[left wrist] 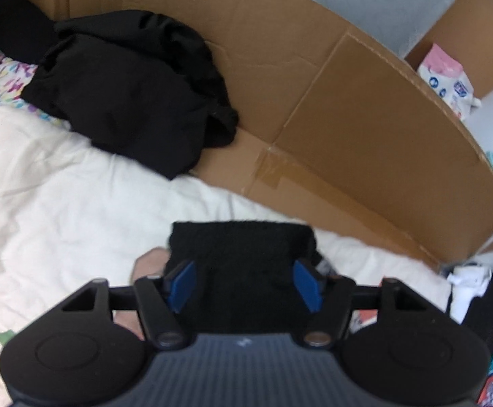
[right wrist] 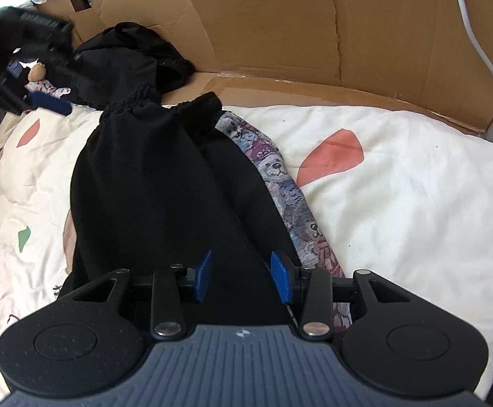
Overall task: Fold clothes
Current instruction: 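Move the left tool along the black pants to the elastic waistband, then pinch the waistband with the left tool while the right tool pinches the pants leg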
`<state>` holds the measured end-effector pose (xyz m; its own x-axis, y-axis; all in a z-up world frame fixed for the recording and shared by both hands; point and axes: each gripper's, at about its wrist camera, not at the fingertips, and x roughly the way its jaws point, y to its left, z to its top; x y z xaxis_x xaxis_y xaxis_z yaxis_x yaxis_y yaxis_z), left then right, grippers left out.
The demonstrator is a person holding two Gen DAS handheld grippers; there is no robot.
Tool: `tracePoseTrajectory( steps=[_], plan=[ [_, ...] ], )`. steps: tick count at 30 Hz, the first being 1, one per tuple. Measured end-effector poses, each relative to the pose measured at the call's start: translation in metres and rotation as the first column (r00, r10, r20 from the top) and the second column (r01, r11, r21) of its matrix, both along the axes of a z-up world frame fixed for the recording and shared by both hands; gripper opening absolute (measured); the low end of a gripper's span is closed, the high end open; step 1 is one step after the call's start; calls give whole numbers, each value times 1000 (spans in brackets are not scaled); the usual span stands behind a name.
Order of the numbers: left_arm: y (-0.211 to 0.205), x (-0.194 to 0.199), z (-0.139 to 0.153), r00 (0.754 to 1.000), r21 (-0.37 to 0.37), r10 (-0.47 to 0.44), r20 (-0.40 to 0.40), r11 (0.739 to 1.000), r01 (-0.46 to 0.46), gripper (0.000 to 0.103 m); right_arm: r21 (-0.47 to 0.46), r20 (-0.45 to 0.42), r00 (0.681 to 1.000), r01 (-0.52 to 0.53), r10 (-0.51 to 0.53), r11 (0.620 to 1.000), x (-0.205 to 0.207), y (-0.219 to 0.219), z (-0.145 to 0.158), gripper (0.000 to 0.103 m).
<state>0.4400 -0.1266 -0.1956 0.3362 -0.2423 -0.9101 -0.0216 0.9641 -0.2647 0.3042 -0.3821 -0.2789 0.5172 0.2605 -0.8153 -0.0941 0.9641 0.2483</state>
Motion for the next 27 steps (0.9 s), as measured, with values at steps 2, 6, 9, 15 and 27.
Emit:
tracePoseTrajectory(
  steps=[2, 6, 9, 15, 27],
  plan=[
    [-14, 6, -7, 1000, 11, 9, -18, 1000, -9, 62, 18, 22, 1000, 7, -7, 1000, 1, -4, 0, 43],
    [-30, 13, -23, 996, 43, 51, -69, 998, -48, 55, 103, 57, 998, 30, -36, 994, -3, -15, -4, 43],
    [-43, 18, -29, 995, 108, 60, -82, 993, -51, 54, 76, 44, 999, -22, 18, 997, -2, -11, -6, 43],
    [-66, 37, -34, 993, 204, 51, -103, 978, -29, 63, 83, 21, 992, -127, 126, 988, 6, -10, -12, 43],
    [-70, 44, -68, 991, 344, 27, -134, 939, 20, 19, 126, -2, 991, -135, 137, 983, 5, -15, -28, 30]
  ],
)
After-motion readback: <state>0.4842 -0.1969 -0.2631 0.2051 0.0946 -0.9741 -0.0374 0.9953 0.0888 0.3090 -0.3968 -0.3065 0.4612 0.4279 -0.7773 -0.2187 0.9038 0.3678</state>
